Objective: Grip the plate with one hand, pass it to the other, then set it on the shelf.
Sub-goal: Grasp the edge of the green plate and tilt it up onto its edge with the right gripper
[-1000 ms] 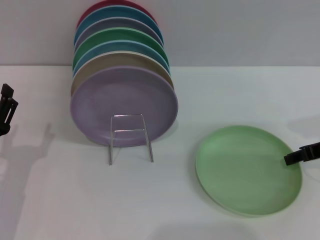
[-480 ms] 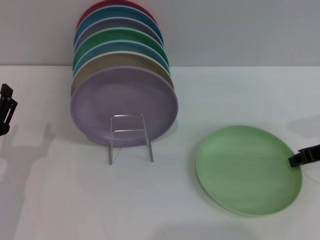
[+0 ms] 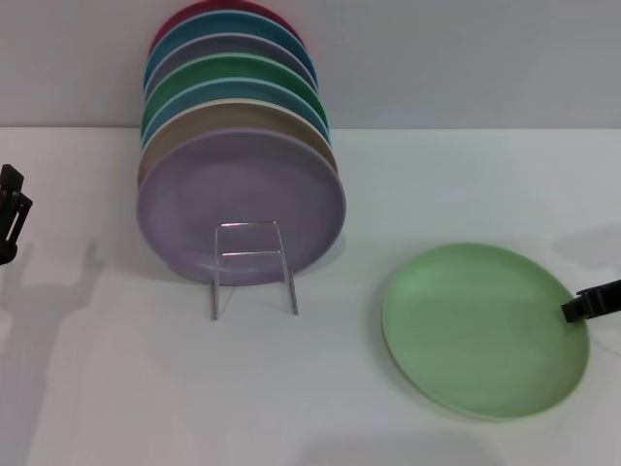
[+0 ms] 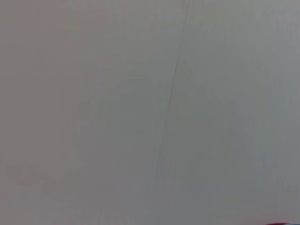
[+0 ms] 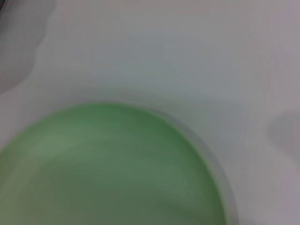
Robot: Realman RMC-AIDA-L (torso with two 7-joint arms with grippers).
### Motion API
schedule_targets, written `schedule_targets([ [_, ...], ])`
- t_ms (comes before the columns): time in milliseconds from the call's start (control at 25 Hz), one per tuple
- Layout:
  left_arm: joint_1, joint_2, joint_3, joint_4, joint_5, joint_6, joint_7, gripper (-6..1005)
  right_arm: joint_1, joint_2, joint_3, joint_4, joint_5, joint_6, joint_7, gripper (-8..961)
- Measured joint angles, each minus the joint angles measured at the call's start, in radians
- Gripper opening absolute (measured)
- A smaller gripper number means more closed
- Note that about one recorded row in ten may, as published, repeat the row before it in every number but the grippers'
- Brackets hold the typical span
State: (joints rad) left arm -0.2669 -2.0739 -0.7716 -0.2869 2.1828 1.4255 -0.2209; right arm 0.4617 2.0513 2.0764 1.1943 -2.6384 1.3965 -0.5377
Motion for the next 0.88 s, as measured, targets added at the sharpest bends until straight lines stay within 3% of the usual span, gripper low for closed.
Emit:
schedule_targets([
  [240, 0.001, 0.000, 0.000, 0.000, 0.000, 0.001, 0.000, 862, 0.002, 0.001, 0.000, -0.009, 0.000, -0.003, -0.003, 39],
  [600, 0.002, 0.000, 0.000, 0.000, 0.000, 0.003, -0.001, 863, -0.024, 0.011, 0.001, 0.044, 0.004, -0.026, -0.035, 45],
  [880, 0.003, 0.000, 0.000, 0.000, 0.000, 0.006, -0.011, 863, -0.096, 0.024, 0.012, 0.193, 0.058, -0.087, -0.062, 24],
])
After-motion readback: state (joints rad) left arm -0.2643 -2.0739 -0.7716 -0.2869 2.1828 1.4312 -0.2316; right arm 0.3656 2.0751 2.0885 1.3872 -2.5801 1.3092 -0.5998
